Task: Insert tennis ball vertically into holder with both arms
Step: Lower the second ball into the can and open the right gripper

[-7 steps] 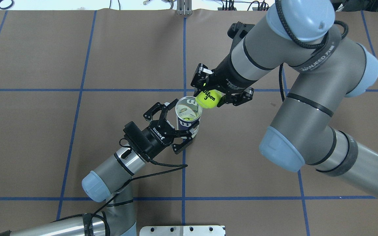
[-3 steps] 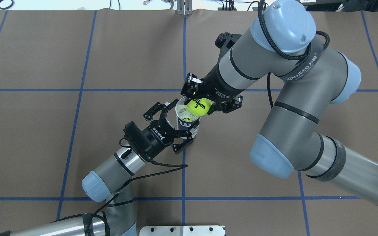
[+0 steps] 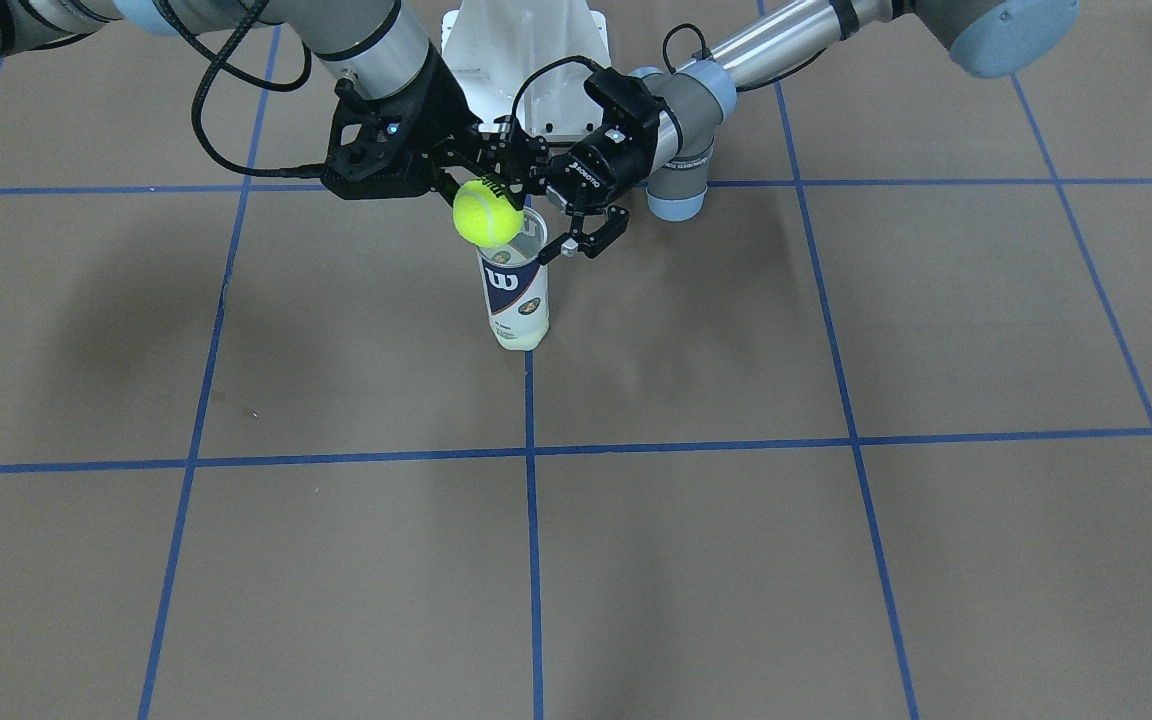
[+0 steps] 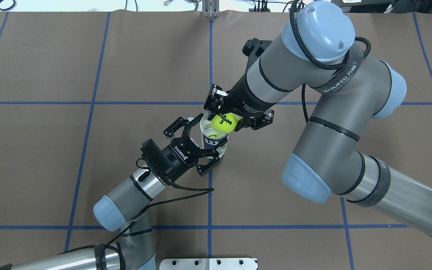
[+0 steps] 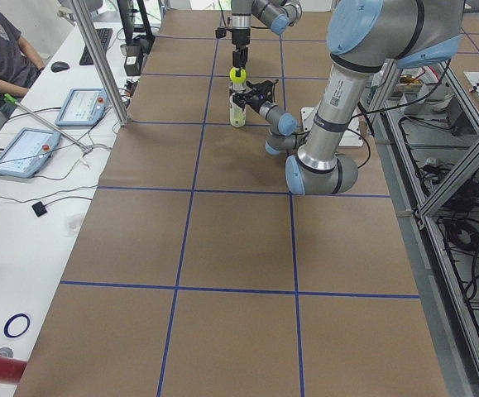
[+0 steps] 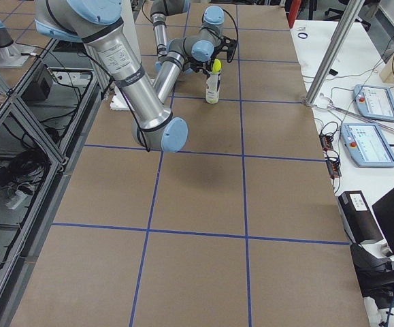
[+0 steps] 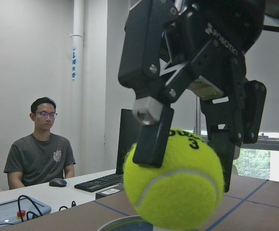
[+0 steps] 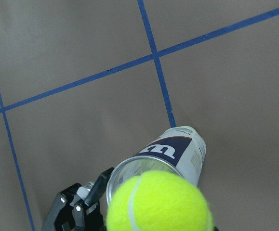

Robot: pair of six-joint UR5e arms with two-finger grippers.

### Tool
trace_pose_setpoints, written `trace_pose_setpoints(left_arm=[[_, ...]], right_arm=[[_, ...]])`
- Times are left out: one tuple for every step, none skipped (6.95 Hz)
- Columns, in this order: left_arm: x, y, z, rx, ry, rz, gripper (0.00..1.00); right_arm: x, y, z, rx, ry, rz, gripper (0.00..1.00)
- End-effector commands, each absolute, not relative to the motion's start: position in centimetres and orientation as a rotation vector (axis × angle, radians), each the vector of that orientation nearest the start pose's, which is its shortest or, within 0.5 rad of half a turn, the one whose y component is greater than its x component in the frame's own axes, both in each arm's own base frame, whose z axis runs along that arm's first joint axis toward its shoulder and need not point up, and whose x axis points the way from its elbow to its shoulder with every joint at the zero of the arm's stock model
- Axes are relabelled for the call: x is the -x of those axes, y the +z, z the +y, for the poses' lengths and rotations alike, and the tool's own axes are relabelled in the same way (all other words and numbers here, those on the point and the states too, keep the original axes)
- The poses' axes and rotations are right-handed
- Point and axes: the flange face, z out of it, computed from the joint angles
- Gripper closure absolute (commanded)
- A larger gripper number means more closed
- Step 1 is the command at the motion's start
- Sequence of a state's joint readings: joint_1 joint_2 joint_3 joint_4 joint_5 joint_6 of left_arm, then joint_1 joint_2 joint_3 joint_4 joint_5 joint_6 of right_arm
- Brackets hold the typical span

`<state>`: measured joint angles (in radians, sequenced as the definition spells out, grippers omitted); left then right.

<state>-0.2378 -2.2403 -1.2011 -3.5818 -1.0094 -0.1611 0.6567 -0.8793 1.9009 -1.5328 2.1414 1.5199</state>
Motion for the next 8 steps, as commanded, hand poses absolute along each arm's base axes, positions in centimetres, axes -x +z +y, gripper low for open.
trace_pose_setpoints(left_arm=[[-57.2,25.1,-33.0,-1.771,0.009,1.265,0.09],[-57.2,25.0,-33.0,-1.772,0.008,1.266,0.09],[-57.2,25.1,-33.0,-1.771,0.009,1.265,0.09],[-57.1,25.2,-33.0,-1.771,0.005,1.262,0.09],[-57.1,25.1,-33.1,-1.772,0.004,1.263,0.09],[-57.1,25.1,-33.1,-1.772,0.004,1.263,0.09],[-57.1,25.0,-33.1,-1.772,0.004,1.263,0.09],[-57.1,25.1,-33.1,-1.772,0.004,1.263,0.09]], right_arm=[[43.0,10.3,-43.1,0.125,0.234,-1.144,0.87],[43.3,10.3,-43.4,0.126,0.233,-1.139,0.84],[43.6,10.4,-43.5,0.128,0.232,-1.135,0.75],[44.0,10.5,-43.3,0.128,0.227,-1.131,0.37],[44.4,10.5,-43.0,0.128,0.222,-1.128,0.11],[44.6,10.6,-42.7,0.13,0.217,-1.128,0.03],[44.7,10.6,-42.7,0.127,0.218,-1.126,0.02],[44.7,10.5,-42.6,0.127,0.218,-1.127,0.02]])
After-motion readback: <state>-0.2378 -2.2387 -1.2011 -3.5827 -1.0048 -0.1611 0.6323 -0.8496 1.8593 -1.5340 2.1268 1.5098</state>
